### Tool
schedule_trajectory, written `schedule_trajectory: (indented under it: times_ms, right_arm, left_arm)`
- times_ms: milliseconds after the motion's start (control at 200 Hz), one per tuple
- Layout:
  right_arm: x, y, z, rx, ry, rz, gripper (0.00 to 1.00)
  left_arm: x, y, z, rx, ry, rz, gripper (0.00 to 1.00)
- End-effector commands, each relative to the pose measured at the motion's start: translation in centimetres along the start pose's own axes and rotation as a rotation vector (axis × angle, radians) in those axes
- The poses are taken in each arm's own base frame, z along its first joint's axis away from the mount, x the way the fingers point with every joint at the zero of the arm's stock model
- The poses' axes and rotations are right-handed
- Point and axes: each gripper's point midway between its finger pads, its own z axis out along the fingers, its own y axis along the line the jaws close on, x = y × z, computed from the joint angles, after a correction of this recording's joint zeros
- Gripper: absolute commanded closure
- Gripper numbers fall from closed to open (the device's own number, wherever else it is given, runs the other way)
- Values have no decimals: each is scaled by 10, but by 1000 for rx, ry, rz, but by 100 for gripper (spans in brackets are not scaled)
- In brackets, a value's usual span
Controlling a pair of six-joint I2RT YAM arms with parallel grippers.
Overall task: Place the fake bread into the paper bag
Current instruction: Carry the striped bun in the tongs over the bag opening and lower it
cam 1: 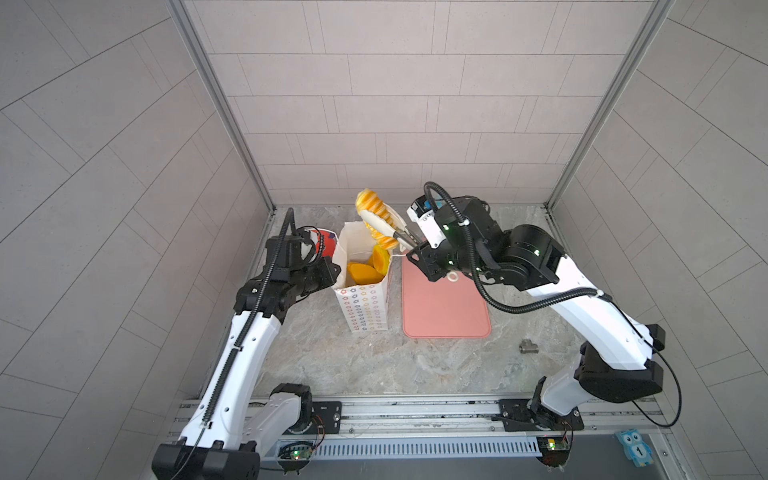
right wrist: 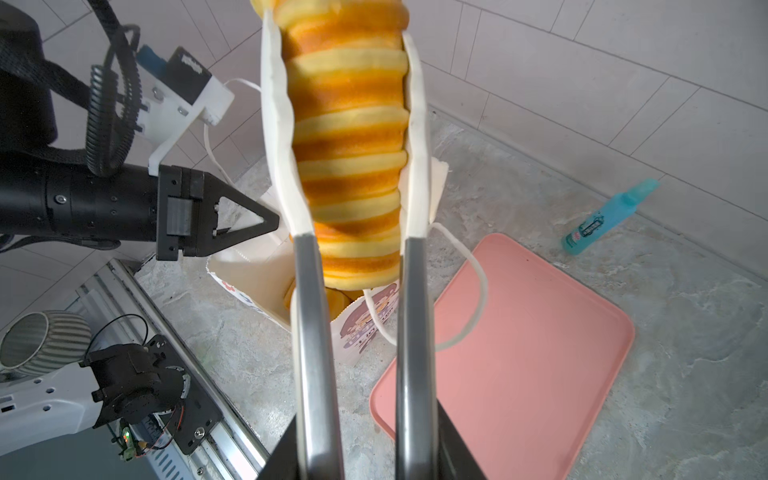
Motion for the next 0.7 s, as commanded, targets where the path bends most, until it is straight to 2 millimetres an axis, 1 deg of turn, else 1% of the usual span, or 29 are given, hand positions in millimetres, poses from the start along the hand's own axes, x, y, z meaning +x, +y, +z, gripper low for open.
schedule_trajectory:
  times_ms: [0,135,480,565,696]
  right_arm:
    - [-15,1,0,21,-53,22,62]
    - [-12,4,17,29,-27,14,61]
    - [-1,11,44,29,30,2,58]
    - [1,11,46,31,34,0,56]
    - [2,10,46,38,36,-2,50]
  left_arm:
    - [-10,-9,-11,20,-41,20,89]
    - [-10,-10,-11,22,-42,20,89]
    - [-10,-10,-11,22,-42,20,89]
    - [-10,-10,-12,22,-41,20,89]
    - [-12,-13,-17,21,-49,31,89]
